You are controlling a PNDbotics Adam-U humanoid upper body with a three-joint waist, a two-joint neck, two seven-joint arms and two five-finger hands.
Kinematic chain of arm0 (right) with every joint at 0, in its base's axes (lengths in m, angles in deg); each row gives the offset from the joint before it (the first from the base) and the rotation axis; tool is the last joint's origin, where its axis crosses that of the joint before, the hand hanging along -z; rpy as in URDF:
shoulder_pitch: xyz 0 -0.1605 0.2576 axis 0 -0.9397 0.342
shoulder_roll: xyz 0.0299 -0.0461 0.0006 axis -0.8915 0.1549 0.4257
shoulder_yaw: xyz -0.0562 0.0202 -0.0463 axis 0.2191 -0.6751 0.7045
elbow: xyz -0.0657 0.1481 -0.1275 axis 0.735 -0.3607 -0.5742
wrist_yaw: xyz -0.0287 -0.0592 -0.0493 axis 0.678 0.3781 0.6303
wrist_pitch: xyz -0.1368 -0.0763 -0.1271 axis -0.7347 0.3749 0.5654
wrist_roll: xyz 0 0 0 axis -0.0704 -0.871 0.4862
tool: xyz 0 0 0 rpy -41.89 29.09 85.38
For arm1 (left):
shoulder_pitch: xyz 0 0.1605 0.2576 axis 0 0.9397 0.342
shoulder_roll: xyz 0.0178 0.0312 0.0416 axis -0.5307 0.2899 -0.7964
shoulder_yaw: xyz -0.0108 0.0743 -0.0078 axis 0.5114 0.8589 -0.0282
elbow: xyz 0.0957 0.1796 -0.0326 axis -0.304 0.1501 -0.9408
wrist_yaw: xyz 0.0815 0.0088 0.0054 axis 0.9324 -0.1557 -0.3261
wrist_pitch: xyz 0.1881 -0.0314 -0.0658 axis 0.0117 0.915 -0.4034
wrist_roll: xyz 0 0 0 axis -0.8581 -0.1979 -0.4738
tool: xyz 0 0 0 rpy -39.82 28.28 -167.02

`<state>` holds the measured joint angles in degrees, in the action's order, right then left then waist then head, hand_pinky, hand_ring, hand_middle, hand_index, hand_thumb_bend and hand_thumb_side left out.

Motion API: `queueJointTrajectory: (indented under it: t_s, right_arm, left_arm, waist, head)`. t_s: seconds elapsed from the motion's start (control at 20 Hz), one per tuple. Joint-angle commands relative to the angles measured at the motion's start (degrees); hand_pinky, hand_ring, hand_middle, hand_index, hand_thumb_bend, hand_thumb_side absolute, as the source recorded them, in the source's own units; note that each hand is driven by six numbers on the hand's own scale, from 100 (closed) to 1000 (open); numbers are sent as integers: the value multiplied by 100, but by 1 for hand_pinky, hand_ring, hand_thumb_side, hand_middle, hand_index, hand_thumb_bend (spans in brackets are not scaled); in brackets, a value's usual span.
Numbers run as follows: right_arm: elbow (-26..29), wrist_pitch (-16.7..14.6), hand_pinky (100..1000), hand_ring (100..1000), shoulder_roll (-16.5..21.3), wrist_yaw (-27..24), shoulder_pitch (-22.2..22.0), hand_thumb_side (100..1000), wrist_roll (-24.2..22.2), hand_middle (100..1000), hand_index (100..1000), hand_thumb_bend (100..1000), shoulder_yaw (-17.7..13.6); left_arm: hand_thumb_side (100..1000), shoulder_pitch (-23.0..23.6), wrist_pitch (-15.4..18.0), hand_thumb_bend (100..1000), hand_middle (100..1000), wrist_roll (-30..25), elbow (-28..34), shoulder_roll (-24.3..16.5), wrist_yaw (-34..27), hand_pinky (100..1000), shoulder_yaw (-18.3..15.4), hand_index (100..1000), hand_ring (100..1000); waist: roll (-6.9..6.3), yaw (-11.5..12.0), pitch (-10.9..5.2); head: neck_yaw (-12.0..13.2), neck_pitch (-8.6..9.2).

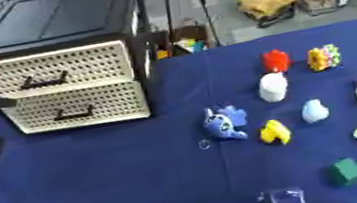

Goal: Pick up objects from table and place into drawer.

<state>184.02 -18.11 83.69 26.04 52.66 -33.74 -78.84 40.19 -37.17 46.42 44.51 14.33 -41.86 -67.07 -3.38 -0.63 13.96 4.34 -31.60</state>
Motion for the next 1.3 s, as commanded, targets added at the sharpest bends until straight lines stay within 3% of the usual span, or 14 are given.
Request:
queueJointTrajectory:
  t_s: [0.05,0.2,0.3,0.4,0.55,0.75,1.3]
  right_arm:
    - [86,-247,617,737,94,-57,95,1000,260,708,741,100,-29]
    - [86,-246,616,736,89,-61,96,1000,258,707,741,100,-30]
    - [86,-244,616,736,86,-62,97,1000,255,707,740,100,-29]
    - [86,-241,615,736,82,-67,100,1000,249,706,739,100,-26]
    - [86,-243,615,735,74,-82,117,1000,236,707,737,100,-12]
    - [86,-243,614,734,69,-109,140,1000,215,706,734,100,5]
    - [86,-246,613,732,59,-187,215,1000,189,704,732,100,32]
  left_arm:
    - [697,-76,-5,100,118,113,70,-220,-43,100,-46,936,100]
    - [704,-112,-9,188,100,275,70,-215,-61,100,-55,909,100]
    - [699,-151,-37,400,100,498,70,-208,-94,100,-62,877,100]
    - [687,-215,-94,479,100,755,70,-219,-108,100,-67,841,100]
    - [681,-343,-426,460,100,1007,25,-255,34,100,-34,828,100]
    - [689,-547,-767,448,100,928,-158,-273,260,100,124,837,100]
    - [676,-1125,-904,463,100,108,-1118,-50,478,100,445,866,100]
  waist:
    - [11,2,-90]
    - [4,-6,-90]
    - [-2,-13,-84]
    - [-10,-21,-81]
    - [-27,-44,-81]
    - [-58,-80,-97]
    - [-130,-165,-115]
  head:
    - [13,46]
    - [18,41]
    - [22,33]
    - [34,17]
    - [72,-8]
    - [130,-38]
    - [214,-92]
